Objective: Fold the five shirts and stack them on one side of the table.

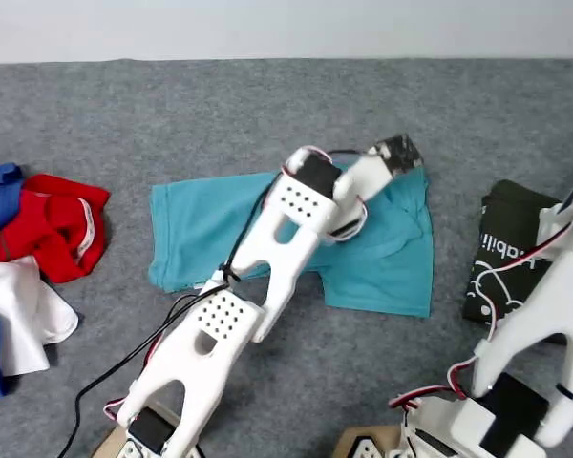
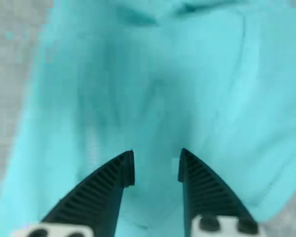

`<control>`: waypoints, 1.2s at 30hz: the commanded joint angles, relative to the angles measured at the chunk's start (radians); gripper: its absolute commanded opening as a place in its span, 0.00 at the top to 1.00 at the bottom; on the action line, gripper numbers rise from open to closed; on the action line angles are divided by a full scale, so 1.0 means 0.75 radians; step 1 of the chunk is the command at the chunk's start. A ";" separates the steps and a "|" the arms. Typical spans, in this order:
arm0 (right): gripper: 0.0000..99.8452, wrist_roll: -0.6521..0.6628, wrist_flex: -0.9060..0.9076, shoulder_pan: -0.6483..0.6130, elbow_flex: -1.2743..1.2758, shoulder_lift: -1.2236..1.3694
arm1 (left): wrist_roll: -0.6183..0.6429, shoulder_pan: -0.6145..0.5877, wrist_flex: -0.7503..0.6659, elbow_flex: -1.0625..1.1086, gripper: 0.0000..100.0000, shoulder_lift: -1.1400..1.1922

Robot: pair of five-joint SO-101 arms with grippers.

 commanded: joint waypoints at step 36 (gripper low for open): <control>0.99 0.100 0.040 0.017 -0.010 -0.062 | 0.194 0.182 -0.141 0.071 0.92 -0.260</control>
